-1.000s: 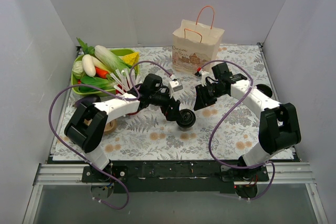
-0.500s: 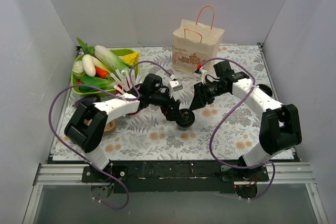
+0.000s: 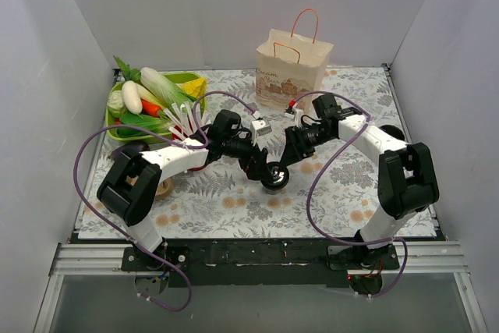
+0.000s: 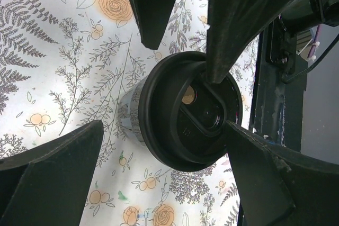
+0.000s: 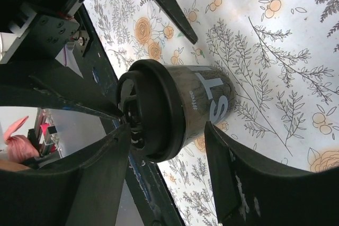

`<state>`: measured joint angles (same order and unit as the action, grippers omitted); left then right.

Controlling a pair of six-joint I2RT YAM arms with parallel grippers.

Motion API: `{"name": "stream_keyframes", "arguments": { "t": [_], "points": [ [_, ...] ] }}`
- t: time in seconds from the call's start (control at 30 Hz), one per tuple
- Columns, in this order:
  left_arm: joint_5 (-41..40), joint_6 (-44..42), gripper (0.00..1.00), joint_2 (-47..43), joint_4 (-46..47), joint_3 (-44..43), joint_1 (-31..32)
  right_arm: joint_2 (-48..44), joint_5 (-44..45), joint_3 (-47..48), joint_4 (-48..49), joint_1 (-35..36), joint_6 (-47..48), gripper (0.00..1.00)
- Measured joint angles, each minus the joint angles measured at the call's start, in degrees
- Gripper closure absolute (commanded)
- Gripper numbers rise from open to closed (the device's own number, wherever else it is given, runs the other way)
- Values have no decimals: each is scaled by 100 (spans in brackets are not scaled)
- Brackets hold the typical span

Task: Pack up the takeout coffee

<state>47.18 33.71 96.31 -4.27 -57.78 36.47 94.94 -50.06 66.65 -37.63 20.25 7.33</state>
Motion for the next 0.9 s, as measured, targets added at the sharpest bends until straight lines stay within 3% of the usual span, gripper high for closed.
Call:
{"name": "stream_keyframes", "arguments": {
  "t": [0.4, 0.9],
  "points": [
    [173, 103, 4, 262, -2, -188, -4, 588, -422, 0, 24, -37, 15, 50],
    [1025, 756, 6, 719, 669, -107, -116, 1093, -1587, -210, 96, -297, 350, 57]
  ]
}}
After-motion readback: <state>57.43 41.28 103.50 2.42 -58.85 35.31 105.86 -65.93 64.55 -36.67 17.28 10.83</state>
